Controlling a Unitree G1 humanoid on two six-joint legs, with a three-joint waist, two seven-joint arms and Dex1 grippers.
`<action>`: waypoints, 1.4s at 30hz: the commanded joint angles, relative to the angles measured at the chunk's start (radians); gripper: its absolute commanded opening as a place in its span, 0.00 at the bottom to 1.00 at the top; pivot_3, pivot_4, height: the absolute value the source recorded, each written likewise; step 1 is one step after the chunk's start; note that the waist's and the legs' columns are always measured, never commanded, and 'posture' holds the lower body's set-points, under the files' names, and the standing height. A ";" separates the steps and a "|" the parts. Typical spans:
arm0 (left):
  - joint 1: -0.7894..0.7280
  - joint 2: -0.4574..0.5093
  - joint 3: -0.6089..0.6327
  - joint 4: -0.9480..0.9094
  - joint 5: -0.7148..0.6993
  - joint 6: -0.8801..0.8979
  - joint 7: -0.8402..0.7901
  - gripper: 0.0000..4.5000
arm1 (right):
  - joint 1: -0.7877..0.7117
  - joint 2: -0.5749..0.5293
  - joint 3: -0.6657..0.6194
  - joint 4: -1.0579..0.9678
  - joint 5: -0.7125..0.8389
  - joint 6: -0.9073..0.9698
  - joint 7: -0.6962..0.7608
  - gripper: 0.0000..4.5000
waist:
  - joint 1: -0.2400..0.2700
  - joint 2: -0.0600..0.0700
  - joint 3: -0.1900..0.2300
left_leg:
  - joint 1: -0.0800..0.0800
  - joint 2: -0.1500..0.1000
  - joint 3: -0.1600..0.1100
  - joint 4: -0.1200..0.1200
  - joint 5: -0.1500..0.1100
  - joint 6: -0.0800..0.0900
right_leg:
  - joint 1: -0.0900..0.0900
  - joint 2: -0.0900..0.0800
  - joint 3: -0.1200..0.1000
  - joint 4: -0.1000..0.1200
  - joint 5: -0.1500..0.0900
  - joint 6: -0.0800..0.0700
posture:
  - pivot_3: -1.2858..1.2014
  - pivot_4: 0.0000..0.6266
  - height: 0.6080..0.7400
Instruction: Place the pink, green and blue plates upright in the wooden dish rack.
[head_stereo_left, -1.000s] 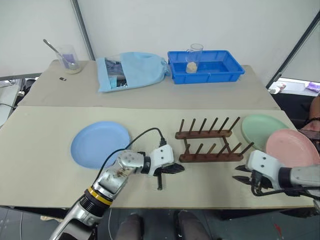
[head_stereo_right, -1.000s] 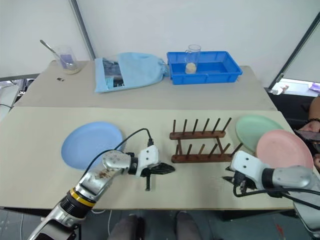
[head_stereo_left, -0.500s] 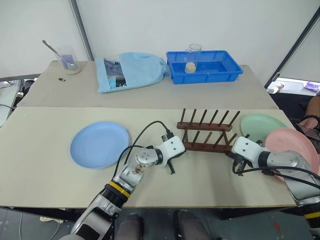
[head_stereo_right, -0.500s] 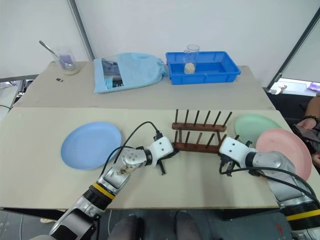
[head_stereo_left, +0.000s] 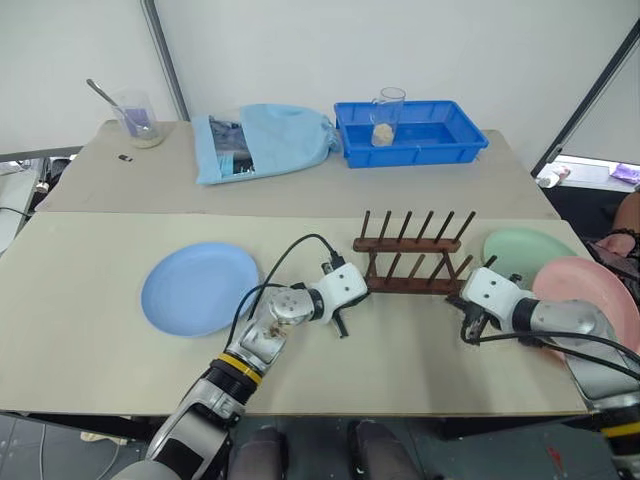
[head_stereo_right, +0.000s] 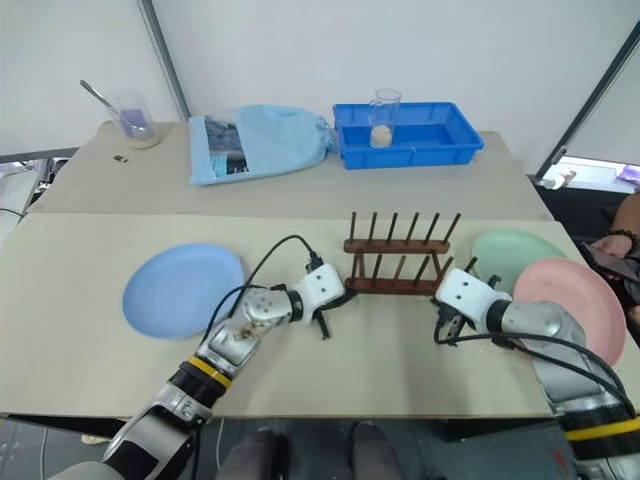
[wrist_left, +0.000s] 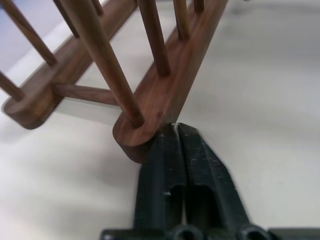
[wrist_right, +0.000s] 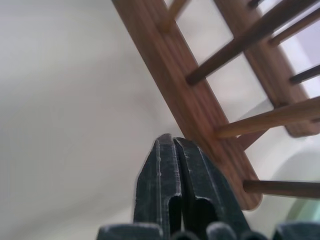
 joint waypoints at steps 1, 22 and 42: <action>0.045 0.122 0.065 -0.197 -0.128 0.019 -0.178 0.49 | 0.115 -0.014 -0.239 -0.258 0.102 0.145 0.006 0.36 | -0.001 0.000 0.000 | 0.000 0.000 0.000 0.000 0.000 0.000 | 0.000 0.000 0.000 0.001 0.000 0.000 | 0.52 0.24 0.98; -0.041 0.316 0.135 -0.409 -0.481 0.144 -0.582 1.00 | 0.267 0.153 -0.326 -0.254 -0.093 0.437 -0.324 0.96 | -0.009 0.001 0.000 | 0.004 -0.004 0.007 0.004 -0.004 -0.007 | 0.002 -0.012 -0.003 -0.001 -0.002 -0.001 | 0.52 0.24 0.98; -0.040 0.275 0.130 -0.422 -0.453 0.140 -0.508 1.00 | 0.215 0.161 -0.338 -0.237 -0.053 0.519 -0.344 0.01 | 0.001 0.001 0.000 | 0.000 -0.004 0.005 0.003 -0.007 0.012 | 0.002 -0.010 -0.003 -0.001 -0.007 0.006 | 0.52 0.24 0.98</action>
